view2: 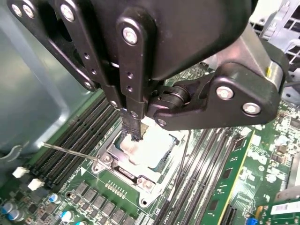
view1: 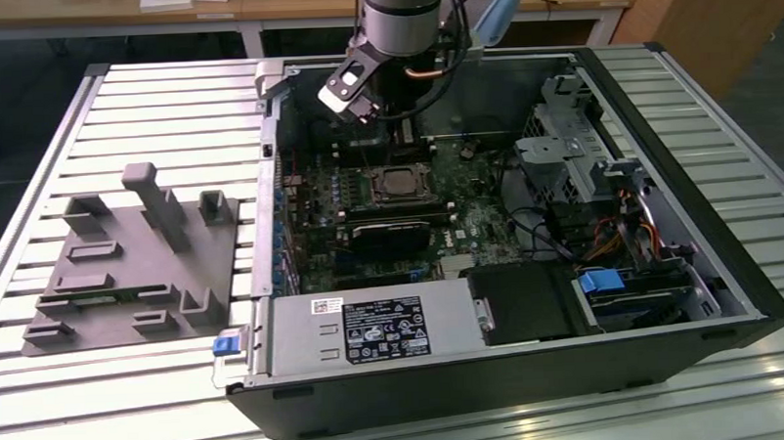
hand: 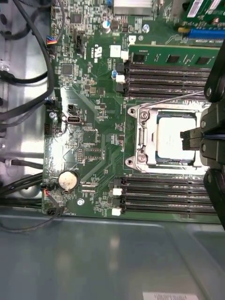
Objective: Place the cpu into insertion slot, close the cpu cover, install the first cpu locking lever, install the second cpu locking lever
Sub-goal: 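Install the first cpu locking lever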
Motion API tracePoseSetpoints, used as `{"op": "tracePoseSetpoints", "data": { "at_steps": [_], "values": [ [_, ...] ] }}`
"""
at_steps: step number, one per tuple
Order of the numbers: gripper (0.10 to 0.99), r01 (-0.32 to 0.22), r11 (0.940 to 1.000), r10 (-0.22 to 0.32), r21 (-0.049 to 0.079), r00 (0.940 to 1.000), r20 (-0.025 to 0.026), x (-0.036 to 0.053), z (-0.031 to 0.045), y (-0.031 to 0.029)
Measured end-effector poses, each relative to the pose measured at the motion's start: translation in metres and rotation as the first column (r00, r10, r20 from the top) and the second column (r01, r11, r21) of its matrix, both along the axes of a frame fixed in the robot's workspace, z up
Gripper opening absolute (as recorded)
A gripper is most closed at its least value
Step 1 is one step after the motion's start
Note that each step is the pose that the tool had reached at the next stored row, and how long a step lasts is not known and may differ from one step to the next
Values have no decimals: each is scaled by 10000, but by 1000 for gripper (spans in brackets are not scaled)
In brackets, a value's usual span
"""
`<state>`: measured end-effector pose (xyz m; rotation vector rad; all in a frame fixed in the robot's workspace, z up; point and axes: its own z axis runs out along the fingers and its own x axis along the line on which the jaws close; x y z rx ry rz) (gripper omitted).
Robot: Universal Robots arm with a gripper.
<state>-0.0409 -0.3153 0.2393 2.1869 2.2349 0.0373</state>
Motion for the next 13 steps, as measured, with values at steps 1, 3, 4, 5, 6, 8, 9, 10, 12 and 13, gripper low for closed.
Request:
{"op": "tracePoseSetpoints", "data": {
  "at_steps": [1,3,4,5,6,8,9,10,12,13],
  "values": [
    [106,0,10000,0,2,10000,1,0,21,0],
    [106,0,10000,0,1,10000,1,0,69,0],
    [106,0,10000,0,1,10000,1,0,94,0],
    [106,0,10000,0,1,10000,1,0,120,0],
    [106,0,10000,0,-1,10000,0,0,143,0],
    [106,0,10000,0,-2,10000,1,0,189,0],
    [106,-1,10000,1,-4,10000,1,0,209,0],
    [106,-1,10000,1,-6,10000,1,0,230,0],
    [106,-1,10000,1,-7,10000,0,0,248,0],
    [106,-1,10000,1,-7,10000,3,0,248,0]
  ]
}}
